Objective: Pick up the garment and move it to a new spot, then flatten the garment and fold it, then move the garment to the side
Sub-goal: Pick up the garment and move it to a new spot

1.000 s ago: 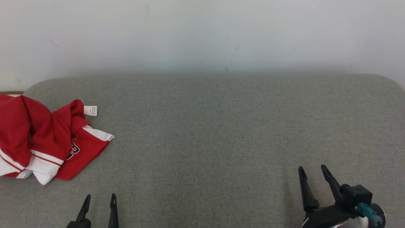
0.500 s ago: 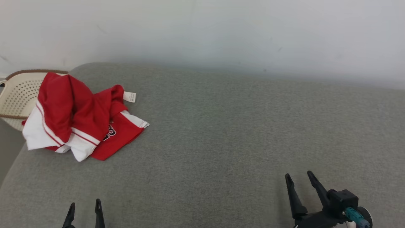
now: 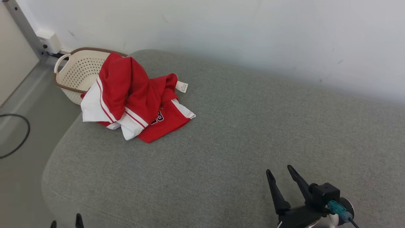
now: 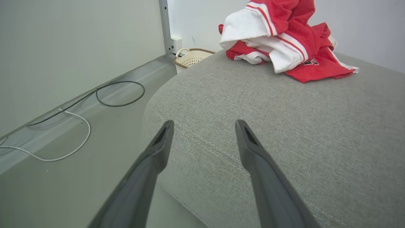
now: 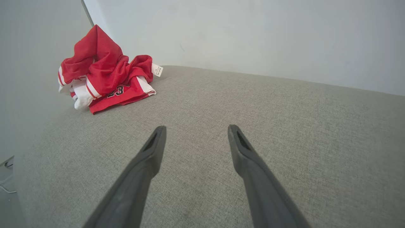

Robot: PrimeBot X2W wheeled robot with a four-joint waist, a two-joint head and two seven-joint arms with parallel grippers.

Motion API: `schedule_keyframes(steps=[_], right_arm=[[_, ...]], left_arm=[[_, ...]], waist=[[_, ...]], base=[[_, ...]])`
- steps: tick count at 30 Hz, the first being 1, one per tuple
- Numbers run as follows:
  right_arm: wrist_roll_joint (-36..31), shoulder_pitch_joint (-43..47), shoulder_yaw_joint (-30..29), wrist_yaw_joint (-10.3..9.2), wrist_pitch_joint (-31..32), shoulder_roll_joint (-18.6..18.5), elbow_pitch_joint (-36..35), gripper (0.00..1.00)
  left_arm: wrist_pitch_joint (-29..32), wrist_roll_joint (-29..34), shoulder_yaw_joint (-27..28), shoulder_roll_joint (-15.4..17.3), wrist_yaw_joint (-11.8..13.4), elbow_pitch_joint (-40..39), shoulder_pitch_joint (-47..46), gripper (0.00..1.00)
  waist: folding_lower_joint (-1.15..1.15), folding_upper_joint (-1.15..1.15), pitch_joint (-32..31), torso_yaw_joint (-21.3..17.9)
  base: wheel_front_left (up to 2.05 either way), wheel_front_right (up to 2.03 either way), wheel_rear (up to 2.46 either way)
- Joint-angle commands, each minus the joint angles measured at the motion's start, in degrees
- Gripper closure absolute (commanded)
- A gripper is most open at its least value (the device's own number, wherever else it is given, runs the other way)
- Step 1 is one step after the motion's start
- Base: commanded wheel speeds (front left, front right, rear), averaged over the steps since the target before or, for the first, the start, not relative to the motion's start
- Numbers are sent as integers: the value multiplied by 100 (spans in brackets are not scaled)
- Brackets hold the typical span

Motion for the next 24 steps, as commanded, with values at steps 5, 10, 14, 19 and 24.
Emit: schedule_keyframes(steps=[5, 10, 14, 19, 24], right_arm=[[52, -92, 72, 4, -5, -139, 9, 0], [64, -152, 20, 4, -5, -312, -60, 0], [71, -213, -69, 4, -5, -450, -195, 0], [95, -403, 25, 4, -5, -654, -377, 0], [112, -593, 134, 4, -5, -727, -494, 0]], left_arm=[[-10, -92, 202, -11, -244, 32, -227, 0], [-10, -31, 337, 158, -505, 250, -820, 0], [-10, -3, 330, 430, -776, 568, -1499, 0], [-10, 95, 75, 924, -976, 1303, -2587, 0], [18, 2, -197, 1427, -1072, 2155, -3673, 0]], waist=[[0, 0, 208, -22], [0, 0, 510, -228], [0, 0, 767, -373], [0, 0, 1103, -565], [0, 0, 1363, -784]], base=[[0, 0, 0], [0, 0, 0], [0, 0, 0], [0, 0, 0], [0, 0, 0]])
